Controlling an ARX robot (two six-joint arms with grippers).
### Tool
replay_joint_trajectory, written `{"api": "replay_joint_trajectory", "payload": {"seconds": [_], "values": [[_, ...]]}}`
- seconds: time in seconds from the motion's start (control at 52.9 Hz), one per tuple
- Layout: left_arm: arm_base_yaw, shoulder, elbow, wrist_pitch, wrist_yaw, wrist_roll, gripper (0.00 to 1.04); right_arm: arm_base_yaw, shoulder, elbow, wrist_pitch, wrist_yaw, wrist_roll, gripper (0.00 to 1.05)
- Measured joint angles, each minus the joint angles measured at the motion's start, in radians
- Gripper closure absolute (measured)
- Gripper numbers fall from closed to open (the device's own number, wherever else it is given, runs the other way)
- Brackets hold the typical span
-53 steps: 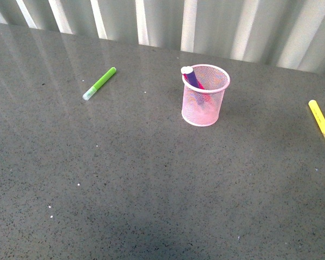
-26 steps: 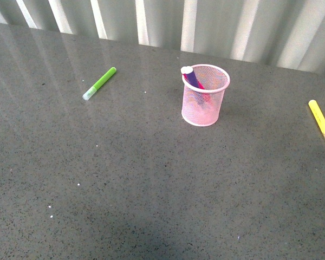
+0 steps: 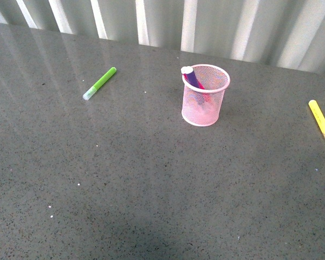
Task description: Insert purple and pink pens into pink cup
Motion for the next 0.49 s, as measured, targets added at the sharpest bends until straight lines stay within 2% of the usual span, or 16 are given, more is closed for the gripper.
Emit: {"api": "replay_joint_trajectory", "payload": {"seconds": [0.416, 0.492], "values": [[0.000, 0.000, 0.000, 0.000, 0.000, 0.000, 0.07, 0.000, -0.133, 0.000, -0.132, 0.000, 0.000, 1.01], [0.000, 0.000, 0.000, 0.000, 0.000, 0.000, 0.07, 0.001, -0.259, 0.000, -0.294, 0.000, 0.000, 1.01]]}}
